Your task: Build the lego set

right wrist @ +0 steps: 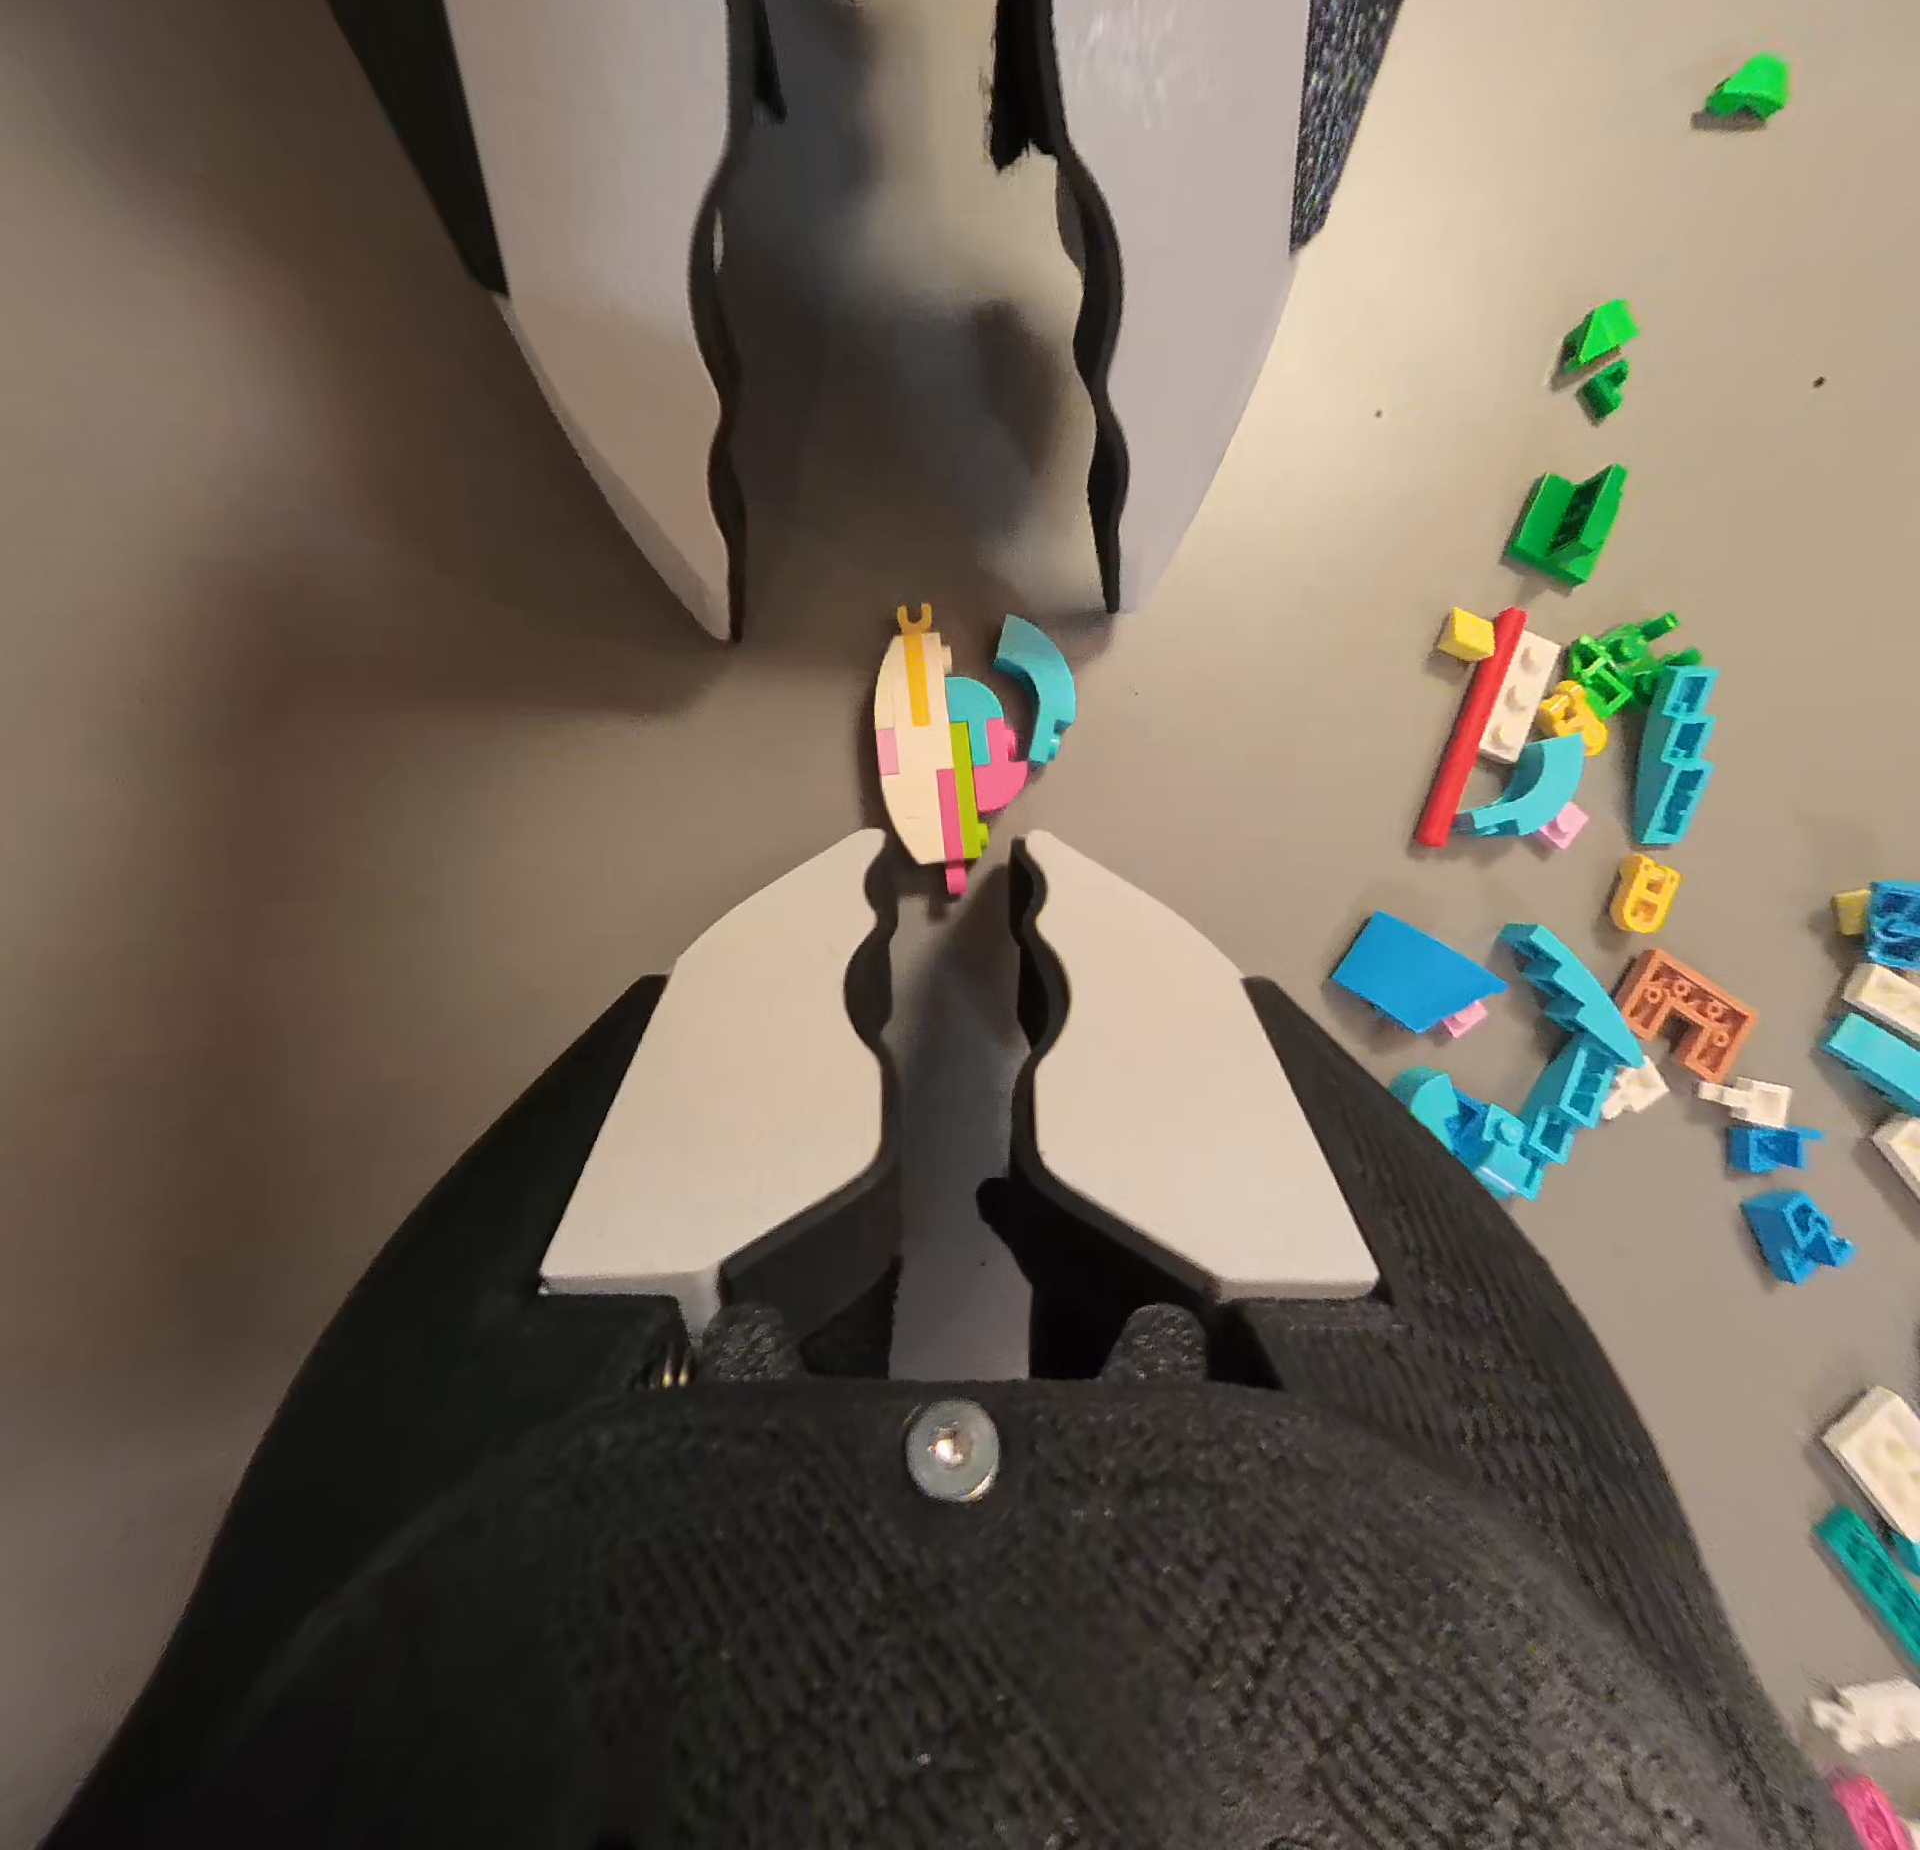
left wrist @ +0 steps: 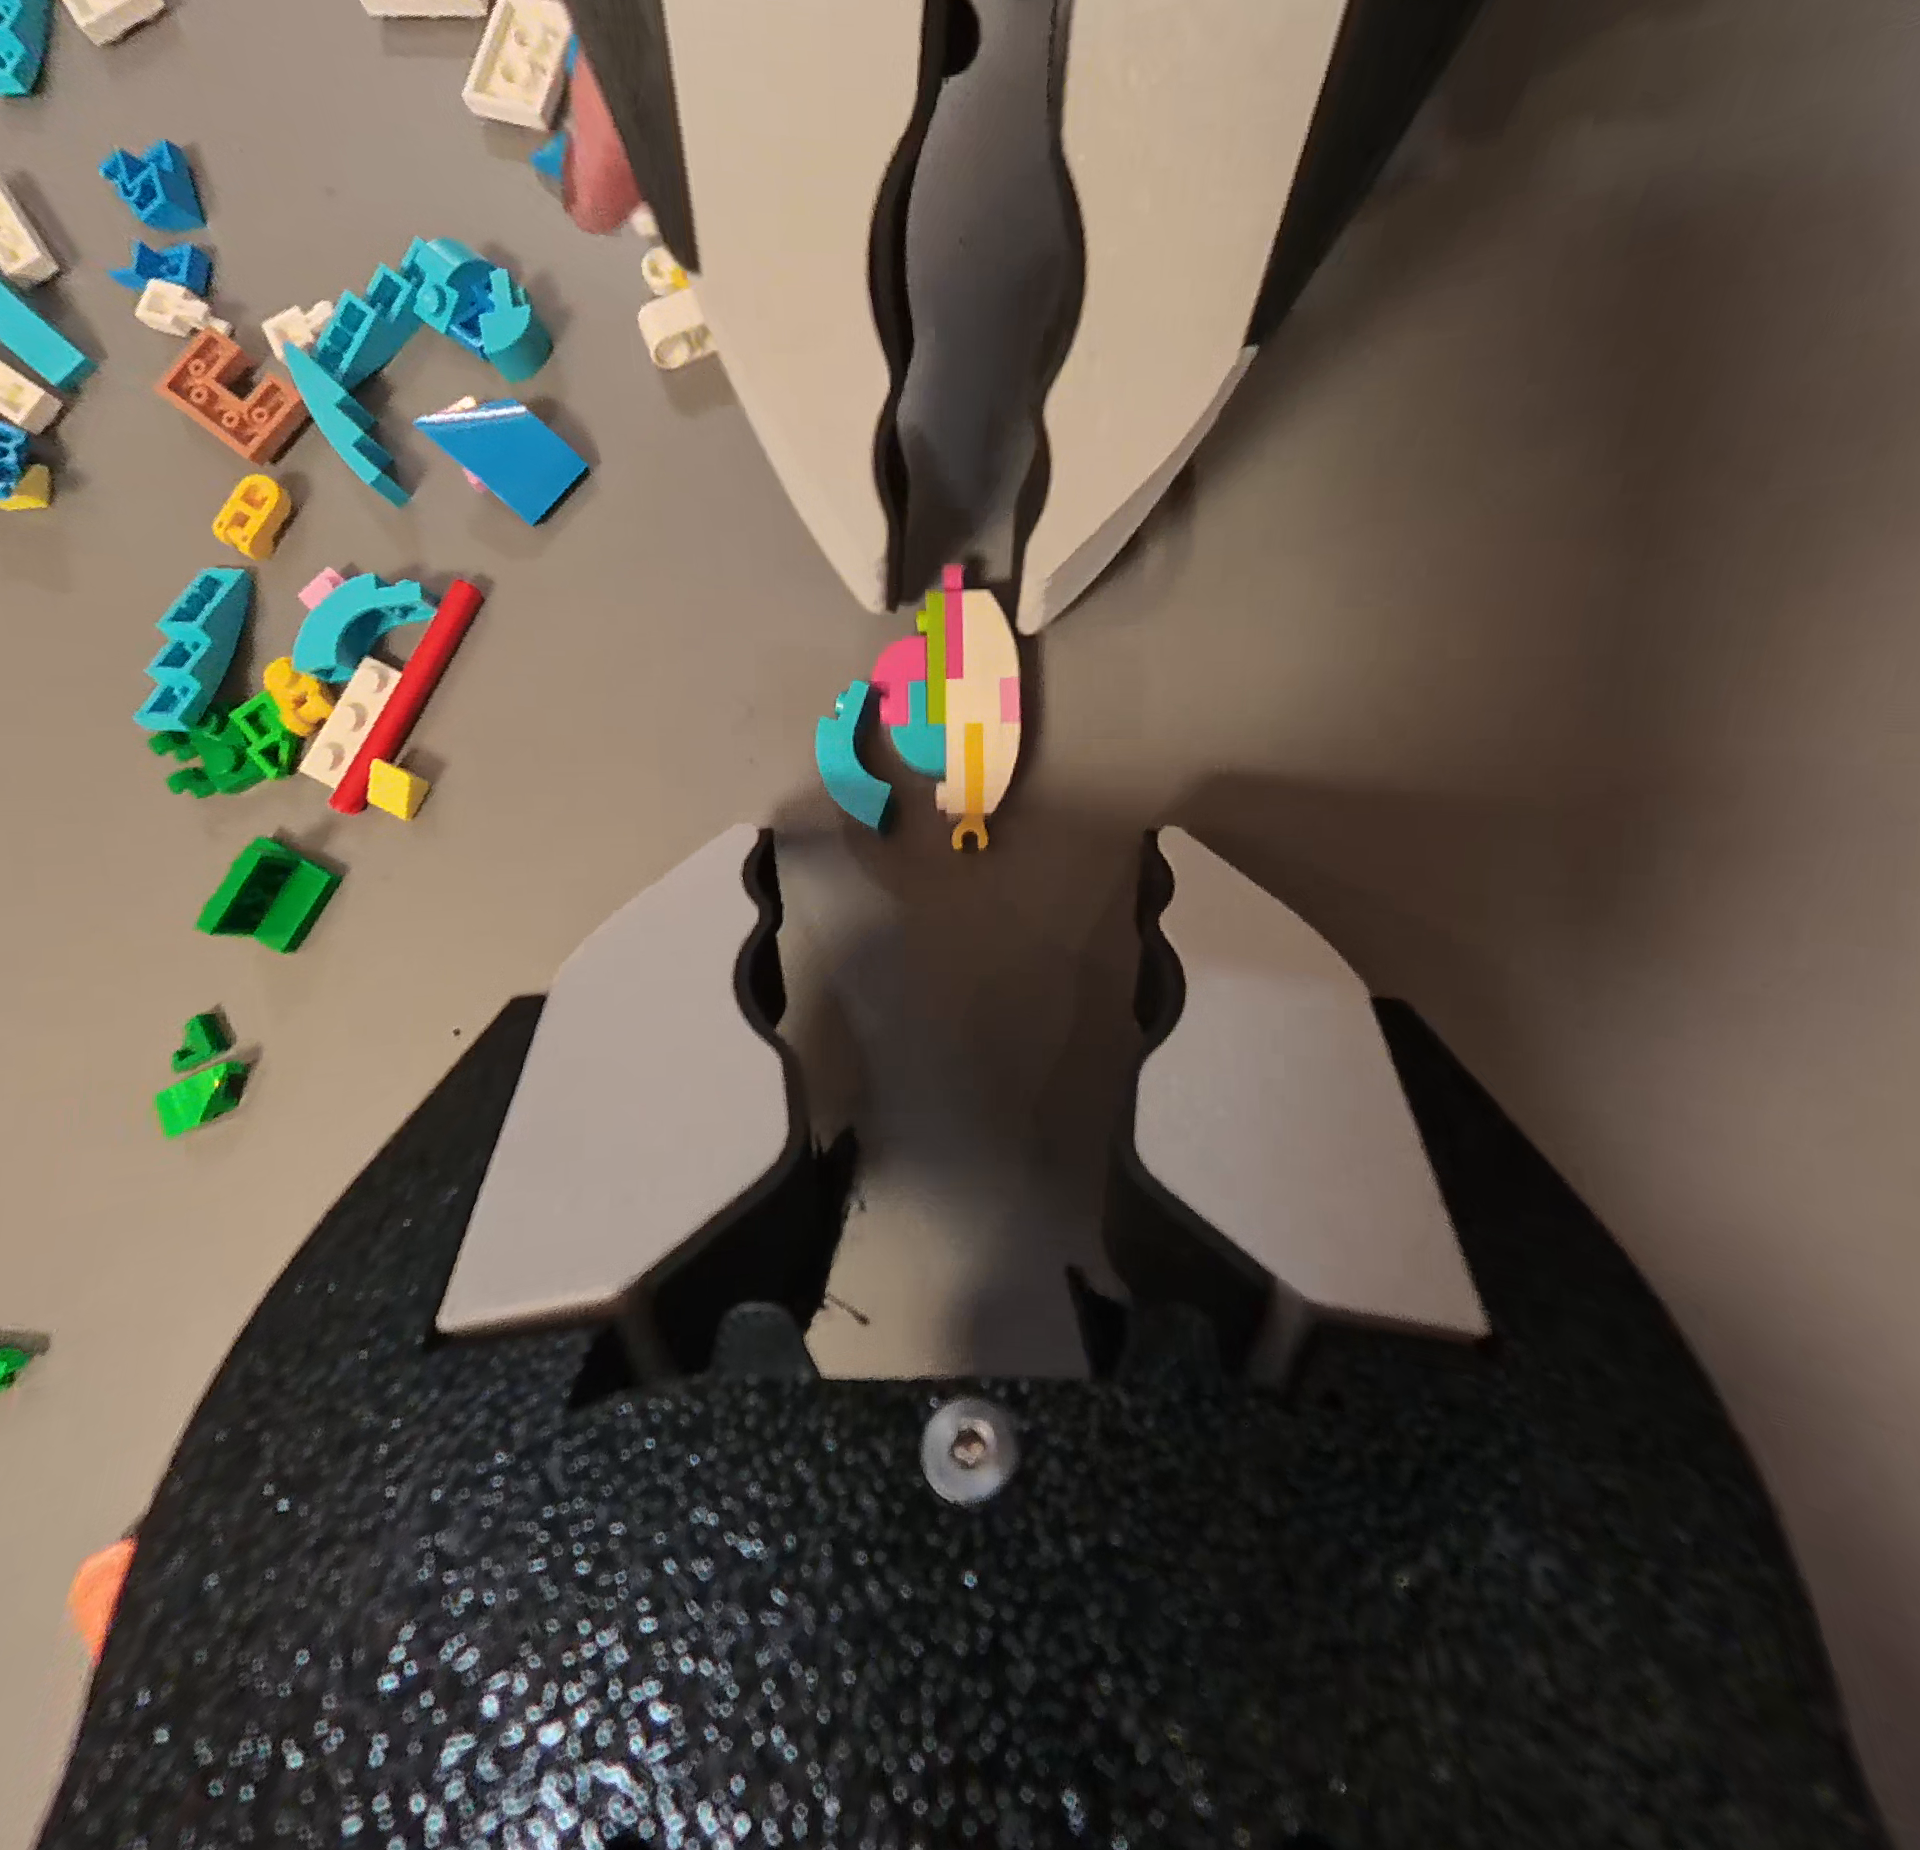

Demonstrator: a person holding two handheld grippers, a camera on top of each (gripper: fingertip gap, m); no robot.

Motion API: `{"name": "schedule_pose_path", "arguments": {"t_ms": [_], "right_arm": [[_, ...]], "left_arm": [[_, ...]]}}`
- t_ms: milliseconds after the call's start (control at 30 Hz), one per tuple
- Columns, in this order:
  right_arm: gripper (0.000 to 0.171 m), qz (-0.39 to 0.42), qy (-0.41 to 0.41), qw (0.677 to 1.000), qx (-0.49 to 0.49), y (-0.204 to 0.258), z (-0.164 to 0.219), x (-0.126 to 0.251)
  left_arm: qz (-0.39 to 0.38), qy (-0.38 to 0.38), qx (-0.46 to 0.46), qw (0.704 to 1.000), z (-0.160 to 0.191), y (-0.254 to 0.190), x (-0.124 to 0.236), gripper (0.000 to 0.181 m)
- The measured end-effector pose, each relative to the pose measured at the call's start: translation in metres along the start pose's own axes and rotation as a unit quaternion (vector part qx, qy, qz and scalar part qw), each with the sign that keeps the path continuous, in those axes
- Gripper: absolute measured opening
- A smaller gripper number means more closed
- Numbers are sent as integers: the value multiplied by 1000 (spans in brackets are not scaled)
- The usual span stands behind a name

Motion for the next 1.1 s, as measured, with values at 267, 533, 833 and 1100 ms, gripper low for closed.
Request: {"name": "schedule_pose_path", "arguments": {"t_ms": [267,533,833,1100], "right_arm": [[14,9,7,1000,-26,-1,-2,-2],[13,19,12,998,-54,-2,-2,-3],[15,31,9,998,-49,-6,-3,-2],[55,-7,-61,998,27,-10,-13,-10]], "left_arm": [[3,-12,17,1000,-3,-1,-3,58],[-15,-15,12,1000,-5,0,-4,56],[-5,-25,24,999,-7,1,-7,53],[-4,-26,29,999,-7,3,-6,45]]}}
Point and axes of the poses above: each gripper's, where its closed fingertips meet, x back along the fingers, z out of its underside, y = z × x across the jaws, the point moved 2 cm from there along x, back along the fingers, and after that the axes turned 14 degrees about x, right-handed, at the moved point
